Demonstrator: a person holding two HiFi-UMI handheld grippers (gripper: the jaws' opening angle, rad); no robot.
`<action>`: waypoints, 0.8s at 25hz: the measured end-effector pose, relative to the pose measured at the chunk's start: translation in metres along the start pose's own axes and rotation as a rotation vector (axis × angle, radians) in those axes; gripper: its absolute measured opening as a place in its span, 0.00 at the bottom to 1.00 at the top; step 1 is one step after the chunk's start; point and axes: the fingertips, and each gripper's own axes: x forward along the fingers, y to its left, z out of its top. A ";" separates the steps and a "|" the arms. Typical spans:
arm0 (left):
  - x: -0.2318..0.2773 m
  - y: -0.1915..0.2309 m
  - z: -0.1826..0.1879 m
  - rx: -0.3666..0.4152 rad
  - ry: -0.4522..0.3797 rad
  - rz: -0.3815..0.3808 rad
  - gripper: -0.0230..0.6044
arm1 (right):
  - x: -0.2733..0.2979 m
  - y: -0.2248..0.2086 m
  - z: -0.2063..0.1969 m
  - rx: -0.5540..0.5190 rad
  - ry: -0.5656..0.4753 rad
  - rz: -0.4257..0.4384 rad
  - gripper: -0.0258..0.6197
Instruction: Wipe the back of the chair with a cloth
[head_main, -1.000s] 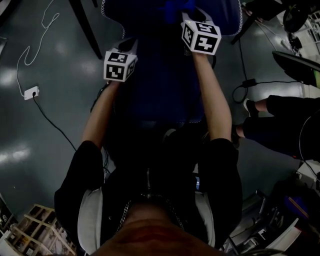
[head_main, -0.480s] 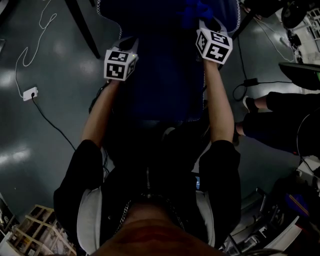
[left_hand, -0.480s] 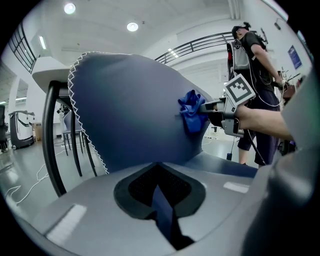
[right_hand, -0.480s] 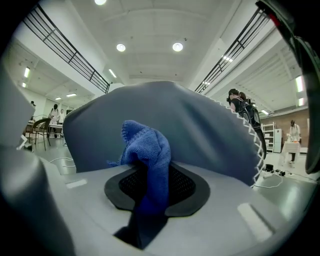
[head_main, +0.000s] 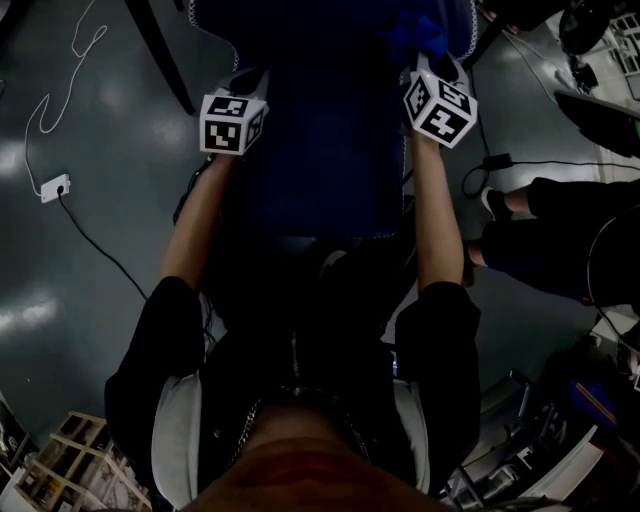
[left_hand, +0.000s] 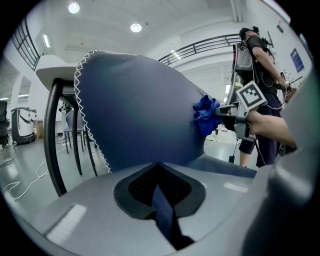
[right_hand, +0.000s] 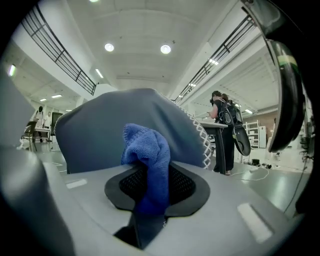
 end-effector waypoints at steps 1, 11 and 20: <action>0.000 0.000 0.000 -0.004 -0.001 0.002 0.05 | -0.004 0.009 0.004 -0.004 -0.020 0.021 0.19; -0.024 0.032 -0.004 -0.022 -0.002 0.073 0.05 | -0.015 0.187 0.030 0.006 -0.080 0.612 0.19; -0.055 0.076 -0.022 -0.049 0.020 0.159 0.05 | 0.016 0.317 -0.017 -0.080 0.061 0.870 0.19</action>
